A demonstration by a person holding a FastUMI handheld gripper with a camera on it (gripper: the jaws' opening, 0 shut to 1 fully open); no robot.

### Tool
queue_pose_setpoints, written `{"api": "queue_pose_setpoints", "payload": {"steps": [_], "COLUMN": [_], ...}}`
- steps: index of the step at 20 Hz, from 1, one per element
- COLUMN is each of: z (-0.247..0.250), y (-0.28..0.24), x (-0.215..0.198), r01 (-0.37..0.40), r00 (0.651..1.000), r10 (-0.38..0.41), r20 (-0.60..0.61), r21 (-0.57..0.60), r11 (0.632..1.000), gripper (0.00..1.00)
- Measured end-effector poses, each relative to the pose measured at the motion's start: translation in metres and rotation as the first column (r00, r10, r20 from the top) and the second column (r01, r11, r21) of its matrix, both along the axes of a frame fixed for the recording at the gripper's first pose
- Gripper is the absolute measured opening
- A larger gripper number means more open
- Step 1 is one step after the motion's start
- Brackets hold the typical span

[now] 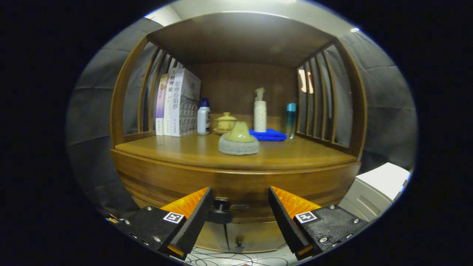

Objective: Pull open the drawer, take out the items inside it, and place them on the countertop above the cabinet.

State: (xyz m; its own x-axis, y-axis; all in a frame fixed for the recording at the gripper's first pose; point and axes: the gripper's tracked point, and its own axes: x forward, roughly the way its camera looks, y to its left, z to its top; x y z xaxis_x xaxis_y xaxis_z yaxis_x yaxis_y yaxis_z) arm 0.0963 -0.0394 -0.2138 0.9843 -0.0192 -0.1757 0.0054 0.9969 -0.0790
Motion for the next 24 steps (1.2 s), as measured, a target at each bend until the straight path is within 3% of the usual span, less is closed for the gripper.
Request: {"api": "queue_pose_setpoints", "payload": {"steps": [7,10,15,20,24], "z": [0.155,0.208,0.276,0.271,0.253], "y": [-0.005,-0.008,0.007,0.007,0.024], "x": [-0.046,-0.085,-0.139,-0.152,-0.146], "r01": [-0.097,-0.094,-0.116,-0.053,-0.113], "r00": [0.991,0.984,0.965,0.972,0.975], "r10": [0.1,0.102,0.108,0.061,0.121], "r20": [0.088,0.145,0.241,0.228,0.187], "r21": [-0.036,-0.057,0.017,-0.041,-0.055], "r11": [0.995,0.994,0.993,0.998,0.992], "gripper": [0.93,0.93,0.93,0.94,0.94]}}
